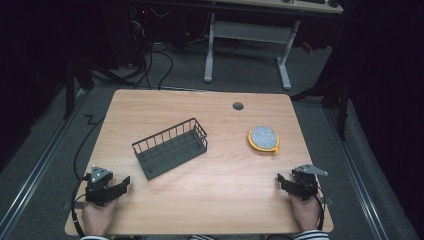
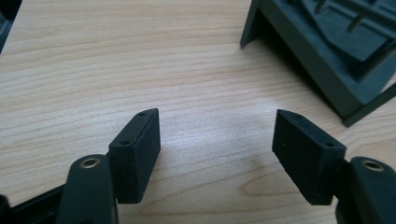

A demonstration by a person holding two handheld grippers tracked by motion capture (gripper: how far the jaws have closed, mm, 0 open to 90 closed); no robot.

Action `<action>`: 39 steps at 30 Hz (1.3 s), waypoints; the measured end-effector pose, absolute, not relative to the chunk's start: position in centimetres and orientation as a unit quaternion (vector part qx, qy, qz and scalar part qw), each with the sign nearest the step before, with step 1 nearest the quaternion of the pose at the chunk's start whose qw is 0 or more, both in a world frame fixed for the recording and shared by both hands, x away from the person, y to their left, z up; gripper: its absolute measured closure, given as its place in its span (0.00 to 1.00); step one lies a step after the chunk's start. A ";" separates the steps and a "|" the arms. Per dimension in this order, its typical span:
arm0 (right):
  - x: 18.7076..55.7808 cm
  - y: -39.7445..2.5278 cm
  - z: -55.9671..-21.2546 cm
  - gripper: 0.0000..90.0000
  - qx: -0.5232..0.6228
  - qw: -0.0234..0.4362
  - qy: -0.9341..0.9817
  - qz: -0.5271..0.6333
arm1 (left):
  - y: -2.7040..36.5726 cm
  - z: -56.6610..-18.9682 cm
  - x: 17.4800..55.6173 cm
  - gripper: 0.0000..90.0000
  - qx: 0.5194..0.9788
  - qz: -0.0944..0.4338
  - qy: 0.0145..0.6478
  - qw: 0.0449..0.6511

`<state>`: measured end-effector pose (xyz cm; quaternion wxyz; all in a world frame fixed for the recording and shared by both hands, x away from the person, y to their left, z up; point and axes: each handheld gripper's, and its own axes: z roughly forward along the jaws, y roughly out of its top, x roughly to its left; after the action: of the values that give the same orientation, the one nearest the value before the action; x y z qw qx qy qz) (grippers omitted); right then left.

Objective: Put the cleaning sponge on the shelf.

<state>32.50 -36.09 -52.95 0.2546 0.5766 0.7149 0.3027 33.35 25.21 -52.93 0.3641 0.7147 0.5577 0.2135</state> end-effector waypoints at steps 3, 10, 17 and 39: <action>32.5 -36.1 -53.0 0.41 0.577 0.254 0.715 0.303 | 25.3 -52.4 33.3 0.39 0.713 0.206 0.558 0.371; 32.5 -36.1 -53.0 0.41 0.577 0.254 0.715 0.303 | 25.8 -50.7 33.1 0.41 0.709 0.192 0.553 0.393; 32.5 -36.1 -53.0 0.41 0.576 0.255 0.715 0.303 | 25.7 -48.1 33.3 0.44 0.716 0.191 0.536 0.404; 32.5 -36.1 -53.0 0.41 0.576 0.254 0.715 0.304 | 23.1 -42.8 38.0 0.45 0.743 0.196 0.501 0.399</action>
<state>32.49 -36.10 -52.96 0.2543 0.5762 0.7149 0.3037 38.00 23.11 -42.80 0.3994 0.7427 0.5006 0.1959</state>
